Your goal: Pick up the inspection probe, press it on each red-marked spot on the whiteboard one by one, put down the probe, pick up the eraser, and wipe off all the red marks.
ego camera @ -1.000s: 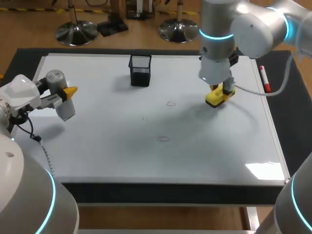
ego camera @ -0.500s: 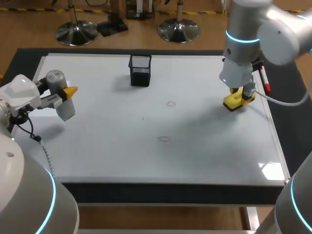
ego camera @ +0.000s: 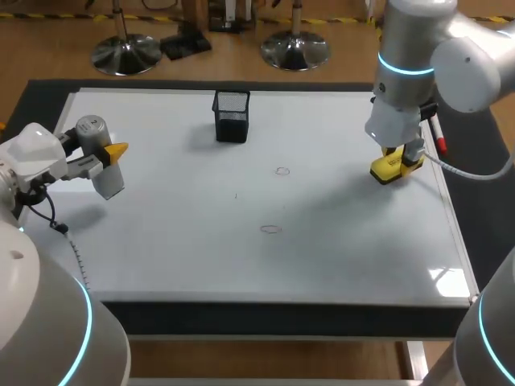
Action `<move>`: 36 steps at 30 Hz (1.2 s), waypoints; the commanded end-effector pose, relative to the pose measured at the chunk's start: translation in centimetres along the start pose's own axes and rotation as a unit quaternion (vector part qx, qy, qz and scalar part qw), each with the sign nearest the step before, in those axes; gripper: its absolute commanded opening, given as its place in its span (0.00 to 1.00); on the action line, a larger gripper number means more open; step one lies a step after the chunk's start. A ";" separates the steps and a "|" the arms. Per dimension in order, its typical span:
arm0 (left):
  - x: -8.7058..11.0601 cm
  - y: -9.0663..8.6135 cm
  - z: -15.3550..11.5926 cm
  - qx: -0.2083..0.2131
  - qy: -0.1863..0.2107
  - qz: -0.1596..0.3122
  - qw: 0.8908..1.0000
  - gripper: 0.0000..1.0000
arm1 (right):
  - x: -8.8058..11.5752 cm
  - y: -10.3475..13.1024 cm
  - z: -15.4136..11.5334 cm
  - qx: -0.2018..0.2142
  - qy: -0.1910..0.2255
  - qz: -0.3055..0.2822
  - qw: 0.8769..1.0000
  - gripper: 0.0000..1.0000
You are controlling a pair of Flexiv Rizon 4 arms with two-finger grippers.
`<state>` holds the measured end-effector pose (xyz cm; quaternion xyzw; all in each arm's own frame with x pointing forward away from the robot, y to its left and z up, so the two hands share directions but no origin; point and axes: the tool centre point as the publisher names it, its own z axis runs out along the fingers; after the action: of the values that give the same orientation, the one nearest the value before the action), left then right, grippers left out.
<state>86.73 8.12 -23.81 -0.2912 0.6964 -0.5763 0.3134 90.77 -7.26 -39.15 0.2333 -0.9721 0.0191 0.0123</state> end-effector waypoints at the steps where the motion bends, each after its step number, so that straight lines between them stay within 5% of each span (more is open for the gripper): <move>1: 0.1 0.0 0.0 0.002 -0.003 0.001 1.000 0.00 | 0.1 -0.1 -0.1 0.001 0.000 -0.001 1.000 0.00; 7: 0.5 -0.6 1.4 0.008 0.024 0.009 1.000 0.00 | 0.1 -0.1 -0.1 0.001 0.000 -0.001 1.000 0.00; 19: 3.3 -2.6 8.7 0.042 0.134 0.025 0.990 0.00 | 0.1 -0.1 -0.1 0.001 0.000 -0.001 1.000 0.00; 36: 9.7 -4.9 17.0 0.060 0.312 0.058 0.946 0.00 | 0.1 -0.1 -0.1 0.001 0.000 -0.001 1.000 0.00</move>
<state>92.30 -8.68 -21.93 -0.0868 0.7284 -0.6536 0.1864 90.69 -7.31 -39.13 0.2334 -0.9722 0.0183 0.0112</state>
